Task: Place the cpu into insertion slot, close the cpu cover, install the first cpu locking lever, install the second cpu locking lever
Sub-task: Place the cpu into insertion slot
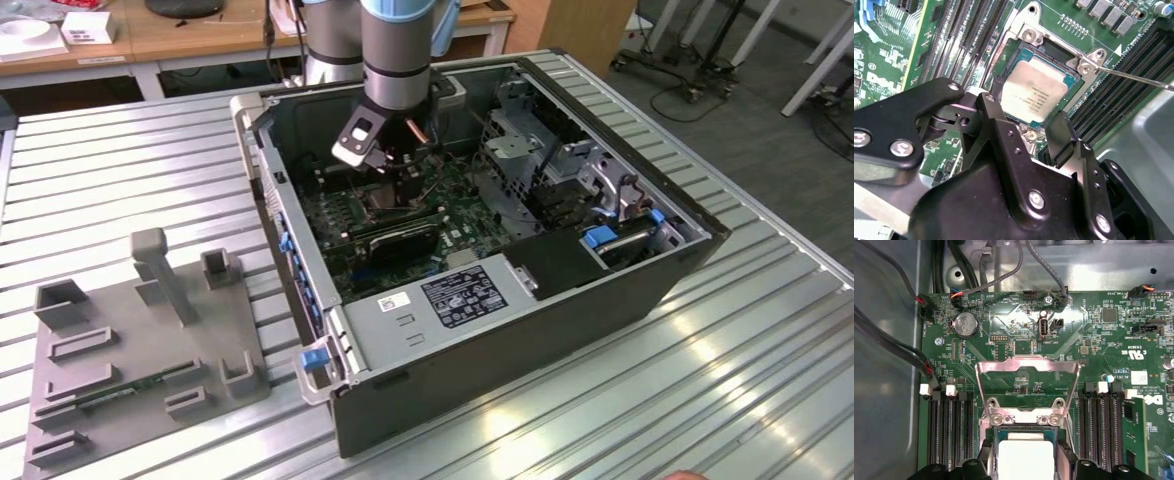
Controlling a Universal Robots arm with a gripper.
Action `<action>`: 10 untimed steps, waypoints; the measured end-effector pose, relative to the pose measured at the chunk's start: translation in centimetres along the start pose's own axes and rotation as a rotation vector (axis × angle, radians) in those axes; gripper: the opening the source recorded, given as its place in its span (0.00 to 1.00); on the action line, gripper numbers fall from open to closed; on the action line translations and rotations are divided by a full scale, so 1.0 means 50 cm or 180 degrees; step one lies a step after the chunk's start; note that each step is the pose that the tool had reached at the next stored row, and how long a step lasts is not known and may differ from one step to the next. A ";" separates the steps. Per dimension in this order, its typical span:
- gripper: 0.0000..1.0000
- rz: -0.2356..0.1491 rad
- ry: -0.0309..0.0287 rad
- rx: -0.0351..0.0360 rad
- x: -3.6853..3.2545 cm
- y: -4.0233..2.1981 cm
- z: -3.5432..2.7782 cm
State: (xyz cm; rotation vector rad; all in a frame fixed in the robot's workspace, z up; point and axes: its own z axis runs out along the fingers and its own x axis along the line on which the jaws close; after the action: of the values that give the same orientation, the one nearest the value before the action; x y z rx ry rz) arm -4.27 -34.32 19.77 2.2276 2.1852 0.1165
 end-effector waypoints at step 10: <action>0.61 0.0000 0.0001 0.0000 0.001 0.002 -0.015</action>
State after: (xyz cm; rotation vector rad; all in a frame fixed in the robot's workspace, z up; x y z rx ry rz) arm -4.21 -34.31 20.51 2.2277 2.1851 0.1168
